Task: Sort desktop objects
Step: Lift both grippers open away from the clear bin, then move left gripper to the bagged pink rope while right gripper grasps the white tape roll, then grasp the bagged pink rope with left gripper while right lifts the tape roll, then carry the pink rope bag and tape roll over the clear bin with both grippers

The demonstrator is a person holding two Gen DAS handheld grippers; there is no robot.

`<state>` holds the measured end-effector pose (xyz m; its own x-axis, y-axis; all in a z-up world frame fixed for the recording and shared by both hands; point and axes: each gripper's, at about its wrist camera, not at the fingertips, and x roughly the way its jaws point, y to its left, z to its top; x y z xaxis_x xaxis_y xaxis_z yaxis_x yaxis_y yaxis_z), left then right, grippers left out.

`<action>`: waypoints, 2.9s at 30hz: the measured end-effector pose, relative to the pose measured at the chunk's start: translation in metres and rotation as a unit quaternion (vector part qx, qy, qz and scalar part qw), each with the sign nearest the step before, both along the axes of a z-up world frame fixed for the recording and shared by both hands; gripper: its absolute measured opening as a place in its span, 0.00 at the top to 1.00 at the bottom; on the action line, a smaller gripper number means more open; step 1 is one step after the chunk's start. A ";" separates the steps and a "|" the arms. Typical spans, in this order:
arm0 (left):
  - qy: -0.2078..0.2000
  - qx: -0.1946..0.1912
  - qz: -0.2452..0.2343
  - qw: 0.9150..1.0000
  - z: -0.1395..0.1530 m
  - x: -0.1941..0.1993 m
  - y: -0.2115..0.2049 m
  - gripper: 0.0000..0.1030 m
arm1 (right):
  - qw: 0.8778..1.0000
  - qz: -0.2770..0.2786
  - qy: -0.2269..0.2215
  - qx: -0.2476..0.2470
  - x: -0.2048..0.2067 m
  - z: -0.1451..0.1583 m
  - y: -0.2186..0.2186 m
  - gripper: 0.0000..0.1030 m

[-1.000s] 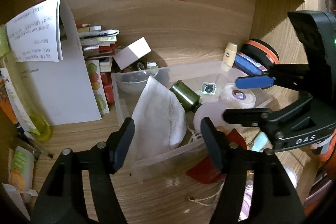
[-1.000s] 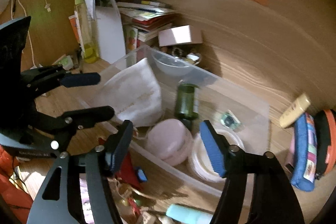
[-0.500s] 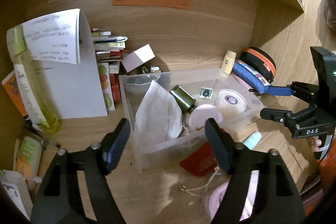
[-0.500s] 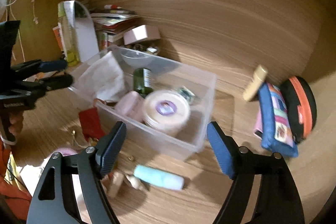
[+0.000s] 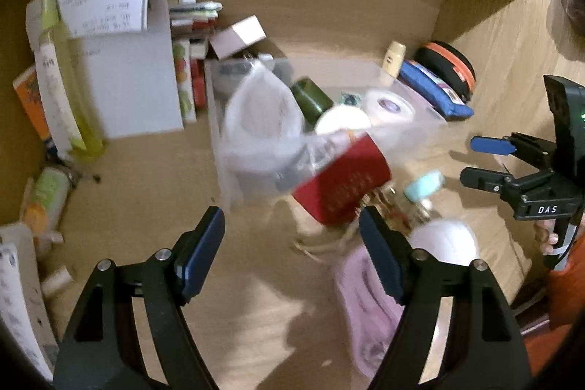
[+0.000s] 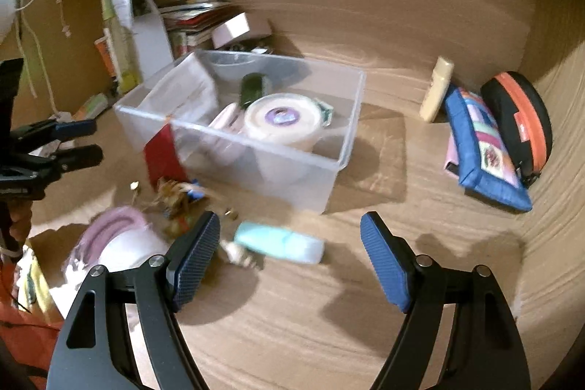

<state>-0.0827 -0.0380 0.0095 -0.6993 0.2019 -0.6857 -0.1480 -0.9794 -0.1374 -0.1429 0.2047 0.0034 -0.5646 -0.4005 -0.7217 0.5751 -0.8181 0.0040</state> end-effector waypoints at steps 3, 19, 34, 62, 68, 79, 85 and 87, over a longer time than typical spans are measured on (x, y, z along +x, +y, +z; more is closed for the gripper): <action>-0.004 -0.001 -0.015 1.000 -0.002 0.014 0.013 0.26 | 1.000 0.013 -0.011 -0.015 0.013 -0.002 0.000 0.25; -0.008 -0.036 -0.043 0.998 -0.015 0.057 0.047 0.16 | 0.998 0.058 0.001 -0.015 0.057 -0.028 -0.053 0.20; -0.046 -0.060 -0.059 0.995 -0.040 0.036 0.082 0.10 | 0.998 0.031 -0.040 -0.028 0.052 -0.044 -0.020 0.38; -0.026 -0.045 -0.021 0.998 -0.034 0.029 0.072 0.38 | 0.996 0.050 -0.036 -0.065 0.041 -0.028 -0.005 0.74; 0.001 -0.022 0.003 1.000 -0.014 0.033 0.053 0.38 | 0.996 0.038 -0.026 -0.073 0.038 -0.018 0.001 0.74; 0.072 0.014 0.027 0.997 0.030 0.031 0.033 0.38 | 0.996 0.030 0.020 -0.084 0.028 0.017 0.007 0.74; 0.098 0.016 0.026 0.995 0.059 0.012 0.024 0.38 | 0.994 0.033 0.057 -0.084 0.025 0.042 0.004 0.74; 0.106 0.018 0.027 0.994 0.068 0.003 0.021 0.38 | 0.994 0.035 0.064 -0.078 0.023 0.046 0.001 0.74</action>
